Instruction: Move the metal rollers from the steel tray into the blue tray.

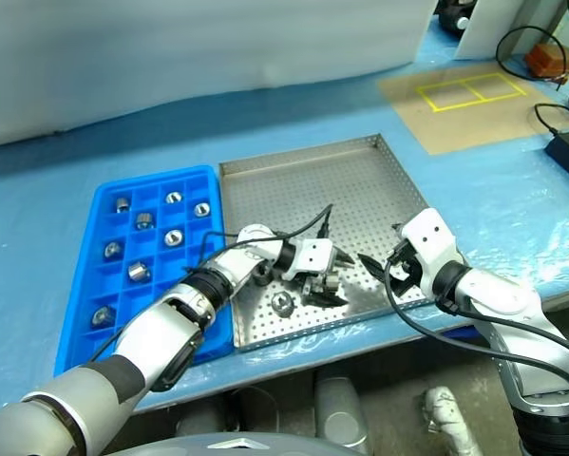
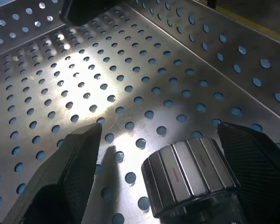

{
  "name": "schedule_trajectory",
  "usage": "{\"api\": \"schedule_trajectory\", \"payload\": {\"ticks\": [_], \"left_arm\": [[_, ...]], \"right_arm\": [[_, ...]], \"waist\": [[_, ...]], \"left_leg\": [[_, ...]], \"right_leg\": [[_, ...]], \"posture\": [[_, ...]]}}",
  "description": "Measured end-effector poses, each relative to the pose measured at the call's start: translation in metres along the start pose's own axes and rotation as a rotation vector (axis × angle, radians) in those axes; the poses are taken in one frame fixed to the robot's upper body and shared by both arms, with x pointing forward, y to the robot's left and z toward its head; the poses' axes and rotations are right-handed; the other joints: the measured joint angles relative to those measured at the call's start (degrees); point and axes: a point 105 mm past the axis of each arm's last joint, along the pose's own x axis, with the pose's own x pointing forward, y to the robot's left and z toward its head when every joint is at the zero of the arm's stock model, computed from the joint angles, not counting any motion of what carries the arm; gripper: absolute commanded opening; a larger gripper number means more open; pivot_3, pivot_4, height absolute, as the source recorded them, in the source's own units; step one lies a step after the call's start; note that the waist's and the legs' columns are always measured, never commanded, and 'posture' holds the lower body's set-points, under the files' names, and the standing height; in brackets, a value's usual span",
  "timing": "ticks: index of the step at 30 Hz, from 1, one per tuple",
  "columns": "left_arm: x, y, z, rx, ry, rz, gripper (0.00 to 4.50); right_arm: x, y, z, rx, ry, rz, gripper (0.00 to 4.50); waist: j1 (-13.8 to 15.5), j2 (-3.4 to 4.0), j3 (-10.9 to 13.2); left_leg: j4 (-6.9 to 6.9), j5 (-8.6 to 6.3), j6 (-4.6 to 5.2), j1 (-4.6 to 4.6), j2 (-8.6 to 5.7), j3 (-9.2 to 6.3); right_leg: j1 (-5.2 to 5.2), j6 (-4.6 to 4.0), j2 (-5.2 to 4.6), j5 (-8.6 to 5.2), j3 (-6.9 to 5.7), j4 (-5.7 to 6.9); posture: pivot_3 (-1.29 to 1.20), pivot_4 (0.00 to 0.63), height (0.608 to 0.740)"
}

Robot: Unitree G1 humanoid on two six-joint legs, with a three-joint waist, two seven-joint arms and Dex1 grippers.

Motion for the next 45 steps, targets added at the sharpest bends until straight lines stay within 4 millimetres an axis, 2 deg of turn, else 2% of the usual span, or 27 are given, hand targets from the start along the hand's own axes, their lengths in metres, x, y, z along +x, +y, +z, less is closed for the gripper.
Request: {"api": "schedule_trajectory", "payload": {"ticks": [6, 8, 11, 26, 28, 33, 37, 39, 41, 45], "left_arm": [[-0.003, -0.004, -0.003, -0.005, 0.01, -0.03, 2.27], [-0.004, -0.002, -0.004, -0.005, 0.013, -0.018, 2.27], [-0.005, -0.002, -0.004, -0.006, 0.014, -0.017, 1.85], [-0.022, 0.014, -0.012, -0.042, 0.045, 0.084, 1.84], [-0.026, 0.021, -0.01, -0.04, 0.038, 0.134, 1.84], [-0.052, 0.056, 0.013, 0.003, -0.037, 0.305, 1.84], [-0.087, 0.075, 0.042, 0.054, -0.131, 0.387, 1.84], [-0.102, 0.074, 0.046, 0.057, -0.146, 0.403, 1.84], [-0.112, 0.068, 0.042, 0.032, -0.148, 0.41, 1.84], [-0.138, 0.039, 0.019, -0.045, -0.094, 0.451, 1.84]], "right_arm": [[0.001, 0.002, 0.0, -0.001, 0.001, 0.007, 4.5], [0.001, 0.002, 0.0, -0.001, 0.0, 0.009, 4.5], [0.002, 0.002, 0.001, -0.006, -0.005, 0.008, 4.5], [0.006, 0.005, 0.006, -0.019, -0.026, 0.02, 4.5], [0.007, 0.004, 0.006, -0.019, -0.026, 0.021, 4.5], [0.015, 0.006, 0.009, -0.018, -0.037, 0.048, 4.5], [0.027, 0.005, 0.031, -0.061, -0.101, 0.106, 4.5], [0.034, 0.007, 0.043, -0.086, -0.132, 0.148, 4.5], [0.04, 0.01, 0.051, -0.105, -0.157, 0.186, 4.5], [0.063, 0.018, 0.075, -0.139, -0.227, 0.305, 4.5]], "waist": [[-0.5, -0.01, 0.0], [-0.5, -0.01, 0.0], [-0.5, -0.01, 0.0], [-0.5, -0.03, 0.0], [-0.5, -0.08, 0.0], [-0.3, -0.1, 0.1], [-0.3, -0.21, 0.1], [0.0, -0.22, 0.1], [0.4, -0.23, 0.2], [1.6, -0.38, 0.3]], "left_leg": [[0.05, -0.01, 0.0, 0.0, -0.02, 0.0], [0.05, -0.01, 0.0, -0.01, -0.02, 0.0], [0.05, -0.02, 0.02, -0.02, -0.01, 0.0], [0.07, -0.03, 0.05, -0.05, -0.02, -0.02], [0.08, -0.03, 0.05, -0.05, -0.02, -0.02], [0.11, -0.03, 0.05, -0.06, -0.02, -0.03], [0.1, -0.02, 0.05, 0.0, 0.04, -0.03], [0.09, -0.02, 0.06, 0.01, 0.09, -0.06], [0.09, -0.01, 0.05, 0.0, 0.11, -0.07], [0.07, 0.04, -0.01, 0.06, 0.22, -0.07]], "right_leg": [[0.0, 0.02, -0.02, 0.0, -0.09, 0.01], [0.0, 0.02, -0.02, 0.0, -0.11, 0.0], [0.0, 0.02, -0.02, 0.0, -0.11, 0.0], [0.0, 0.01, -0.04, 0.0, -0.14, 0.01], [0.0, 0.01, -0.04, 0.01, -0.15, 0.02], [0.0, 0.01, -0.04, 0.01, -0.16, 0.04], [-0.02, 0.0, -0.02, 0.01, -0.17, 0.19], [-0.01, -0.01, -0.02, 0.01, -0.2, 0.25], [-0.02, -0.01, -0.02, 0.01, -0.23, 0.31], [-0.08, -0.04, 0.0, 0.03, -0.27, 0.45]], "posture": [[-0.63, 0.15, 0.74], [-0.63, 0.15, 0.74], [-0.63, 0.15, 0.74], [-0.59, 0.15, 0.74], [-0.59, 0.15, 0.74], [-0.54, 0.15, 0.74], [-0.47, 0.15, 0.74], [-0.44, 0.15, 0.74], [-0.35, 0.15, 0.74], [-0.25, 0.15, 0.74]]}}
